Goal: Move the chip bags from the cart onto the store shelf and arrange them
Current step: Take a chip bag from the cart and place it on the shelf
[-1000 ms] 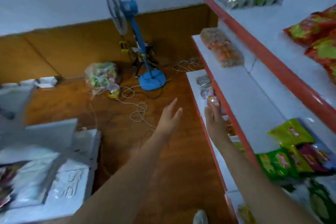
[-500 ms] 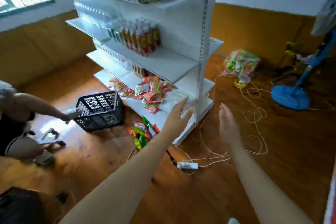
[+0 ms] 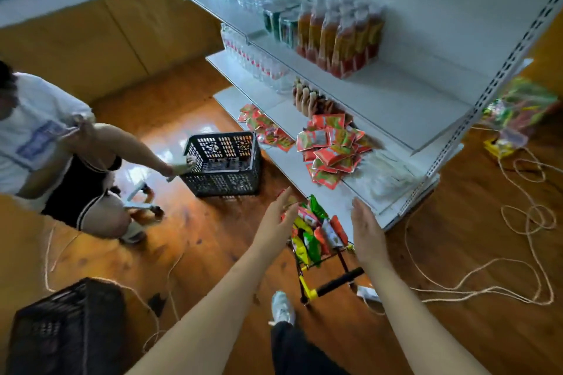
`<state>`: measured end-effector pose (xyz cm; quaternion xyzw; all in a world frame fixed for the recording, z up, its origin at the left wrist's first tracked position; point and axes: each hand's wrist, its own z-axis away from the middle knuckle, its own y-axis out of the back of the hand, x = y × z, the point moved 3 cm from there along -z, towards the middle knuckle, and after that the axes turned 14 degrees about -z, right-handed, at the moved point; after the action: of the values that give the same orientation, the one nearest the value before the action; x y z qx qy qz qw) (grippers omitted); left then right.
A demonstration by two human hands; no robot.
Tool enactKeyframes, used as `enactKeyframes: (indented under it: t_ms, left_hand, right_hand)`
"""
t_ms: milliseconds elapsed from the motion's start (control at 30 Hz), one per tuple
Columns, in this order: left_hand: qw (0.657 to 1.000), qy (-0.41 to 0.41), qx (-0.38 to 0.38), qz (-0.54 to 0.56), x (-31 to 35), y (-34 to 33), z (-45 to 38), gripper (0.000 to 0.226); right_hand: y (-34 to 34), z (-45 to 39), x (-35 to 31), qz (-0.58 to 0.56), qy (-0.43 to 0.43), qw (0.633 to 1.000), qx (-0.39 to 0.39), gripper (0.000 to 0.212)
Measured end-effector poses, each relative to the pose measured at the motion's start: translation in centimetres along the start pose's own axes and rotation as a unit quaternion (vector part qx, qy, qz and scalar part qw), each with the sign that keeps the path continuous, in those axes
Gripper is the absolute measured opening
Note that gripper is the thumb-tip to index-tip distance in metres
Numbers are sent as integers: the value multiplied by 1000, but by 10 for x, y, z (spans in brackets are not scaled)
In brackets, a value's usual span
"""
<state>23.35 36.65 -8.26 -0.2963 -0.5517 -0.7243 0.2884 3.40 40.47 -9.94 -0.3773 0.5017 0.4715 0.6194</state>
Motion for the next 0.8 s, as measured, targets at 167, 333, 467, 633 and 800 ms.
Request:
enactKeyframes:
  t_ms: [167,333,467,633,800]
  left_hand:
    - [996,27,-71,-44,-49,25,-107,52]
    - [979,19,-159,-126,-74,47,-145,57]
    - [954,-1,-233,-190,-101,44,-201,49]
    - [858,-84,-370,-347,-158,-24,-274,64]
    - [703,-230,-454,-497,-227,-119,-323,78]
  right_hand:
    - [-83,-89,53,-8,-74,997,17,48]
    - [-118,-118,76,85,-145,986,-2,48]
    - [-141,-140,114,152,-245,958,13,55]
    - [-168,-169,180,206,-286,934,65,56]
    - [-195,-204,274,245,-314,913,86,77]
